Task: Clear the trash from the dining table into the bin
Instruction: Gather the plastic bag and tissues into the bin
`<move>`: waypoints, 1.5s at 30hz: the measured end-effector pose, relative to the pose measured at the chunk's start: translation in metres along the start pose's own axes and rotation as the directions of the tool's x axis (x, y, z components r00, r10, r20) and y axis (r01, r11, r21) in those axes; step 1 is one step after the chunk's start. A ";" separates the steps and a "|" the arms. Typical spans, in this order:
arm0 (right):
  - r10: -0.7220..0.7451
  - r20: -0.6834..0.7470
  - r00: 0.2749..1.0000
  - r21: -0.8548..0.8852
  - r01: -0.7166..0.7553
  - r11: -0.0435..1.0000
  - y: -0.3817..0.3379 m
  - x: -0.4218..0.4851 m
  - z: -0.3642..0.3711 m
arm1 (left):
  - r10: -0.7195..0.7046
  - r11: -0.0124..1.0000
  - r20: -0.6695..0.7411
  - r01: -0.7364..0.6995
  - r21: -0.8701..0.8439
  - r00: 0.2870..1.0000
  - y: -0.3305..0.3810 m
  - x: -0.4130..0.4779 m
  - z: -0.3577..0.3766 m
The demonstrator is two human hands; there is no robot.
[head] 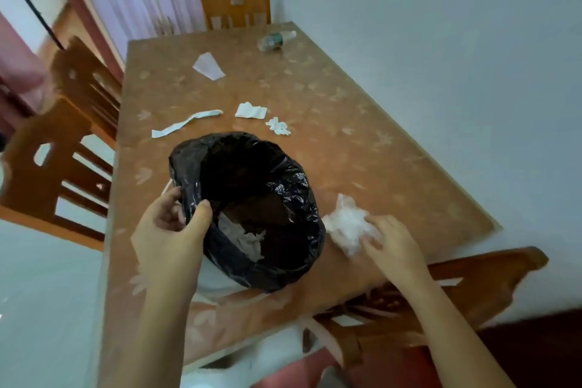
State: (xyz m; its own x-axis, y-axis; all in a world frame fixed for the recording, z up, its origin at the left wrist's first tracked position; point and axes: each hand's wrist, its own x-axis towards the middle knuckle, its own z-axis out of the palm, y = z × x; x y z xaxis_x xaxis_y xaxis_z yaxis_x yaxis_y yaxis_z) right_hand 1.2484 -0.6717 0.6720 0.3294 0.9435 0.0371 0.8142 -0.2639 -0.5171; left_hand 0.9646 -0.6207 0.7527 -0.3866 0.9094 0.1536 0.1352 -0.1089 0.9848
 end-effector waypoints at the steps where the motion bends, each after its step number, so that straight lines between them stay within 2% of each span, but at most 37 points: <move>1: -0.020 0.038 0.999 0.009 0.020 1.000 0.007 0.010 0.000 | 0.008 1.000 -0.039 -0.008 0.012 0.999 0.002 -0.008 0.005; 7: -0.131 0.247 0.960 0.033 0.126 0.991 0.039 0.059 0.014 | -0.030 0.996 -0.282 0.052 0.070 0.959 0.011 -0.041 0.028; 12: -0.172 0.376 0.910 0.050 0.166 0.985 0.049 0.080 0.041 | -0.031 0.991 -0.321 0.072 0.116 0.947 0.015 -0.062 0.034; 15: -0.172 0.395 0.903 0.047 0.167 0.985 0.052 0.088 0.053 | -0.022 0.987 -0.326 0.072 0.142 0.945 0.018 -0.070 0.035; 21: -0.158 0.398 0.904 0.093 0.132 0.987 0.059 0.093 0.068 | -0.081 0.991 -0.408 0.119 0.068 0.909 0.009 -0.076 0.032; 29: -0.114 0.328 0.938 0.165 0.062 0.984 0.058 0.093 0.069 | -0.088 0.991 -0.393 0.119 0.056 0.915 0.008 -0.081 0.025; 35: -0.067 0.200 0.978 0.392 -0.017 0.920 0.031 0.086 0.045 | -0.073 0.995 -0.359 0.091 0.033 0.930 0.010 -0.075 0.015; 45: -0.240 -0.086 0.967 0.493 0.250 0.833 -0.055 0.076 -0.018 | -0.088 0.996 -0.322 0.078 -0.043 0.943 0.012 -0.065 -0.012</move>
State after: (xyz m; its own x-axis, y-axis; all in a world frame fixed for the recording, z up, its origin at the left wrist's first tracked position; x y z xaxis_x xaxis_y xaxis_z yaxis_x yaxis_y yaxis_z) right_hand 1.2373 -0.5892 0.7185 0.1647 0.9583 0.2337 0.5248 0.1155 -0.8434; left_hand 0.9806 -0.6855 0.7554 -0.6697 0.7378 0.0846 0.0655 -0.0548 0.9964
